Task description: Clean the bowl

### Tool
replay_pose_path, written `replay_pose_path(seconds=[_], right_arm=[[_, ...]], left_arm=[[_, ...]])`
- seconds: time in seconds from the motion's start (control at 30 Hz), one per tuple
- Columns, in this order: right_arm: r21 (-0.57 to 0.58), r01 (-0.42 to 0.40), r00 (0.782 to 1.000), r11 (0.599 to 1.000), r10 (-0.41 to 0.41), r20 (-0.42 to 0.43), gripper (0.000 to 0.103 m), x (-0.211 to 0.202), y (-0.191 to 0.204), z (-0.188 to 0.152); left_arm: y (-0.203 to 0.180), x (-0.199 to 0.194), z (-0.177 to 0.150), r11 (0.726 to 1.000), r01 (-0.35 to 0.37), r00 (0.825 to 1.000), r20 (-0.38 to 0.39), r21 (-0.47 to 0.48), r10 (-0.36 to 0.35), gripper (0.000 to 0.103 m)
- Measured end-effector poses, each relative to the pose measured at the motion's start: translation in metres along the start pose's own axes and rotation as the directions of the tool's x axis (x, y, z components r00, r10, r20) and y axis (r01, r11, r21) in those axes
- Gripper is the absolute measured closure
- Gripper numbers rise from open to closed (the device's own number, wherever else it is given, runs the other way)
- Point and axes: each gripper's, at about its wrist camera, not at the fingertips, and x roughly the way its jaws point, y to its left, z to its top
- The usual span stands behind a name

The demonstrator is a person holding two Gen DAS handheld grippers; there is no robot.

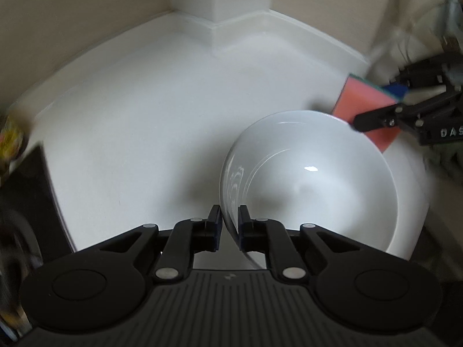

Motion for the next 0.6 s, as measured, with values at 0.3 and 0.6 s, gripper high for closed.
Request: replay_pose_path(seconds=[0.3,0.6], right_arm=[[0.079,0.011,0.999,0.997,-0.015,0.047,0.076,0.007,-0.016,0.013],[0.154,-0.059,0.997,0.986,0.050,0.057,0.076,-0.006,-0.021,-0.013]], left_arm=[[0.003,0.012,0.021,0.998,0.053,0.999,0.008,0.041,-0.054,0.091],[-0.021,-0.010,-0.017,0.998,-0.052,0.999,0.013,-0.033,0.052,0.088]])
